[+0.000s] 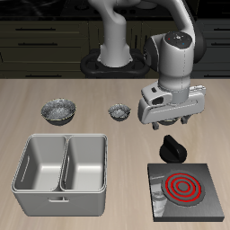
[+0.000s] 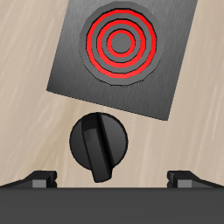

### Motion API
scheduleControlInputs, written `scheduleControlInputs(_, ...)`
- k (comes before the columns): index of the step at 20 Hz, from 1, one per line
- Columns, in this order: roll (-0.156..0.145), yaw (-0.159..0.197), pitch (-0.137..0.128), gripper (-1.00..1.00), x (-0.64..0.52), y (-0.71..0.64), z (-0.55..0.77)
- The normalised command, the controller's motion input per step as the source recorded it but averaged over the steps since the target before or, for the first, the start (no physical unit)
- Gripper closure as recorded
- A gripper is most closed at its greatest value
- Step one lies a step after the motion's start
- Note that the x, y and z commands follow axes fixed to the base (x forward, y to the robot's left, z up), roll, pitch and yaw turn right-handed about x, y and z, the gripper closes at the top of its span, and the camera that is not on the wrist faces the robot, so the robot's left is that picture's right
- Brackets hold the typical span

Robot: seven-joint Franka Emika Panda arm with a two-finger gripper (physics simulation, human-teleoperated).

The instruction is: Turn off the stove and place the largest bowl in the left side of the drainer and the medium bowl in the right side

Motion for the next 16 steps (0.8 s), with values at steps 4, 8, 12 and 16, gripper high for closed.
scheduleControlInputs(4, 0.014, -0.019, 0.014, -1.00, -0.03, -0.04, -0.18)
scheduleControlInputs(8, -0.002, 0.000, 0.029, -1.00, 0.02, 0.00, -0.16)
scheduleControlInputs(12, -0.008, 0.030, -0.010, -1.00, -0.06, 0.03, -0.15)
scheduleControlInputs(16, 0.010, 0.006, 0.007, -1.00, -0.01, 0.03, -0.05)
